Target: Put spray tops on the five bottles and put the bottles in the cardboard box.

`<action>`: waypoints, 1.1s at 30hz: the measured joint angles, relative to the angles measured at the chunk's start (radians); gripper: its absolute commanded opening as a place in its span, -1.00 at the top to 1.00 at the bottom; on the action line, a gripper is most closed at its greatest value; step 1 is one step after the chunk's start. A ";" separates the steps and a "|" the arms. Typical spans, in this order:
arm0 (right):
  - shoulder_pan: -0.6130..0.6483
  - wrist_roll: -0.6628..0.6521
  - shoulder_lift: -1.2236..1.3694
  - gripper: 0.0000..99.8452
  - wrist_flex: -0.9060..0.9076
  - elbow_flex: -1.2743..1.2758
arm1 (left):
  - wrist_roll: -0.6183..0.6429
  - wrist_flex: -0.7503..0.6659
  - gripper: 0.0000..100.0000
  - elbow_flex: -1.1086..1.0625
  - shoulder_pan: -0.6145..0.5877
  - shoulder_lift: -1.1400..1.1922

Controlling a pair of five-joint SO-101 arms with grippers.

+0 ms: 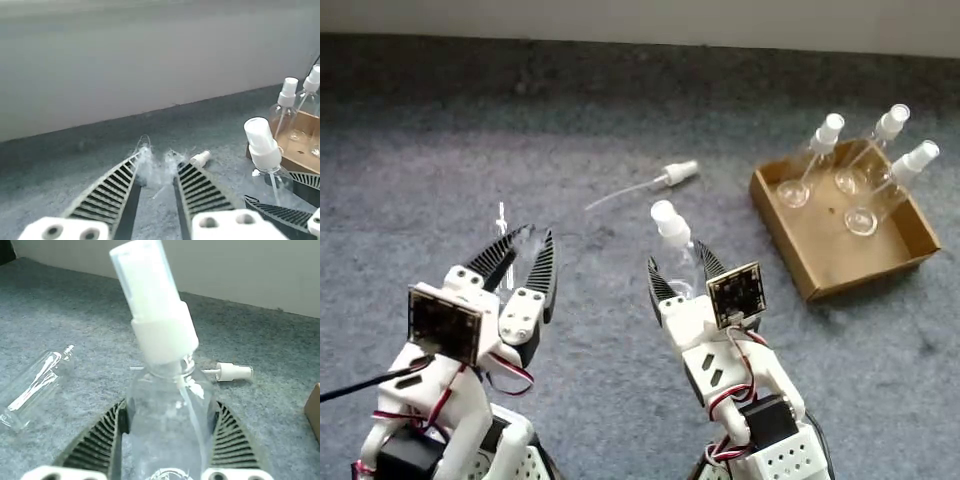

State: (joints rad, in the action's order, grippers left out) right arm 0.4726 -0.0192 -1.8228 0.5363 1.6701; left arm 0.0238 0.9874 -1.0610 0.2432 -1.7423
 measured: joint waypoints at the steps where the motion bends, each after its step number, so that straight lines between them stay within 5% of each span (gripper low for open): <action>1: 0.000 0.000 0.000 0.80 0.000 0.000 | 0.000 0.015 0.99 0.002 -0.018 -0.015; 17: 0.000 0.000 0.000 0.80 0.000 0.000 | 0.000 0.259 0.99 0.008 -0.064 -0.077; 27: 0.000 0.000 0.000 0.80 0.000 0.000 | 0.000 0.377 0.99 0.008 -0.325 -0.077; 33: -0.002 0.000 0.000 0.80 0.000 0.000 | 0.000 0.381 0.99 -0.095 -0.384 -0.077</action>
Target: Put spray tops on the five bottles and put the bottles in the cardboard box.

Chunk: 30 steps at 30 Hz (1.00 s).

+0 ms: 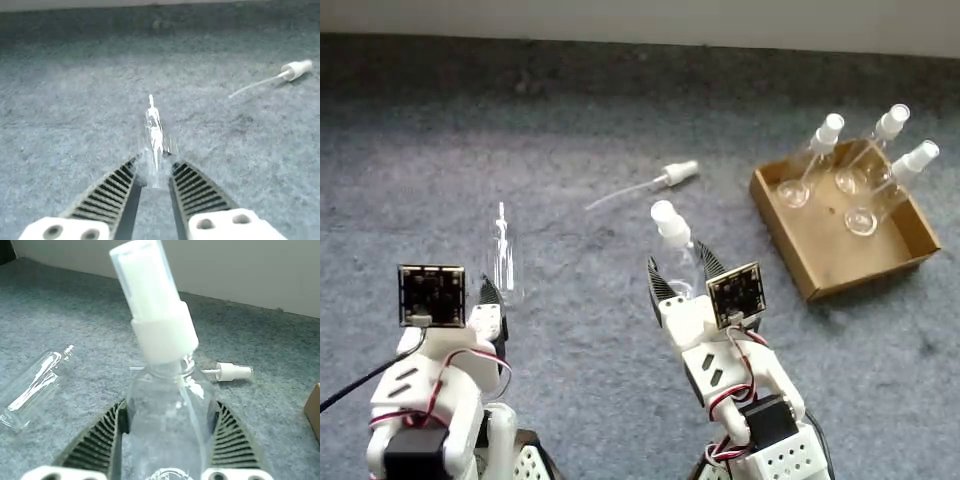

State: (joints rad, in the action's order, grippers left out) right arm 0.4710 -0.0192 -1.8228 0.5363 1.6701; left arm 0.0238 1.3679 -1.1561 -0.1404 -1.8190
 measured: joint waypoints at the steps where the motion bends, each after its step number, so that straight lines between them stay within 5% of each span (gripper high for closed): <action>1: -0.014 0.000 0.000 0.80 0.000 0.000 | 0.000 0.000 0.99 -0.037 -0.003 0.000; 15: -0.210 -0.095 -0.002 0.80 0.121 -0.069 | 0.000 0.000 0.99 -0.416 -0.005 0.000; 30: -0.298 -0.112 -0.002 0.80 0.164 -0.265 | 0.005 0.000 0.99 -0.512 0.040 0.000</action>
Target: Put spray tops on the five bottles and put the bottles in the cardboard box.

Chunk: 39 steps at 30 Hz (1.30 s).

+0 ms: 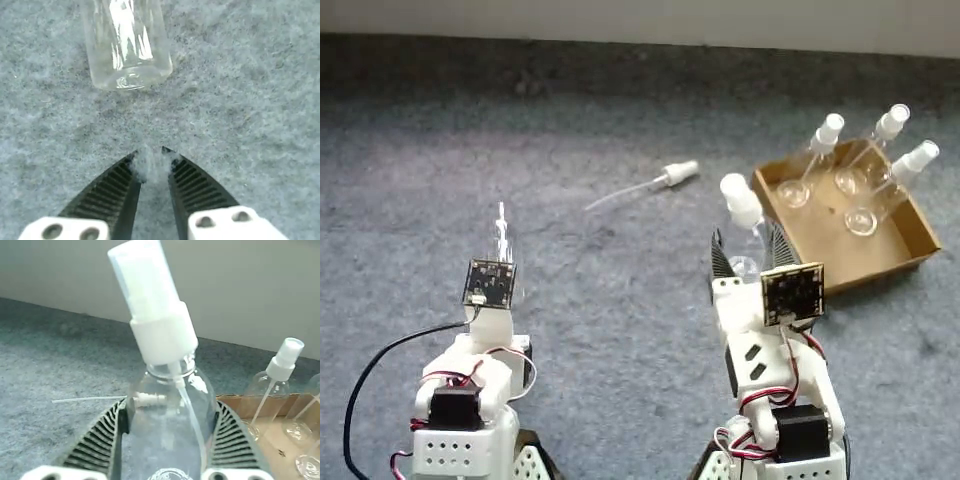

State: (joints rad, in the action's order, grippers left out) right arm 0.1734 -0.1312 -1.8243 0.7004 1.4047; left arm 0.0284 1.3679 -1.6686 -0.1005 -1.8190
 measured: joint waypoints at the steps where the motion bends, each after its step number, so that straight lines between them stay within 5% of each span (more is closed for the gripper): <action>1: -0.026 0.000 0.000 0.80 0.000 -0.009 | 0.000 0.000 0.99 -0.002 0.012 0.000; 13: -0.160 -0.006 0.003 0.80 -0.034 -0.075 | 0.002 0.000 0.99 -0.002 0.029 0.000; 21: -0.255 -0.006 0.252 0.80 -0.117 -0.123 | 0.002 0.000 0.99 -0.002 0.029 0.000; 39: -0.388 -0.006 0.736 0.80 -0.744 -0.083 | 0.002 0.000 0.99 -0.003 0.029 0.000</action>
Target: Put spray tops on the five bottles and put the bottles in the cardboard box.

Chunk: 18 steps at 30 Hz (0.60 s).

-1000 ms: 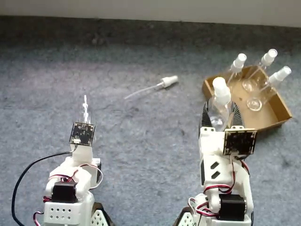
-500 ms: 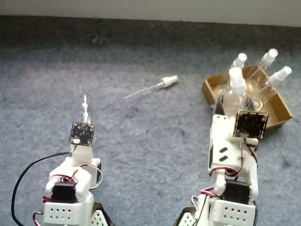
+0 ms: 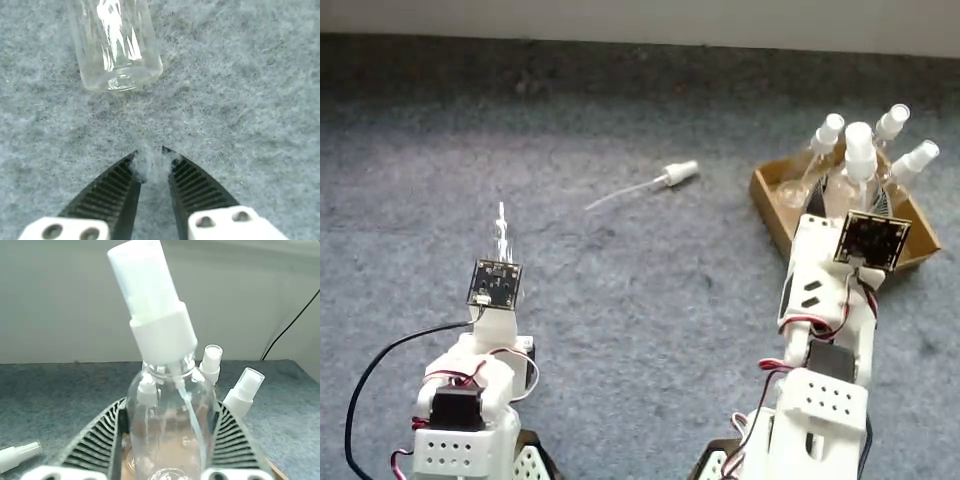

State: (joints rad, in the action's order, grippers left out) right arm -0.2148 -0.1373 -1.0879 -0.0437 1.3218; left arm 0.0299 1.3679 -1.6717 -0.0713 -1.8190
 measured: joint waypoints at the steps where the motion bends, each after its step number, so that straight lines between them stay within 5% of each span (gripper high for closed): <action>1: 0.000 0.000 0.021 0.80 -0.023 0.000 | 0.000 0.000 0.99 0.000 0.000 0.000; 18: -0.068 0.000 0.368 0.80 -0.348 0.000 | 0.000 0.000 0.99 0.000 0.000 0.000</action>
State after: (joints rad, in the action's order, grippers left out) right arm -0.2823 -0.1373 -0.7196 -0.3920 1.3218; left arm 0.0299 1.3679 -1.6717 -0.0713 -1.8190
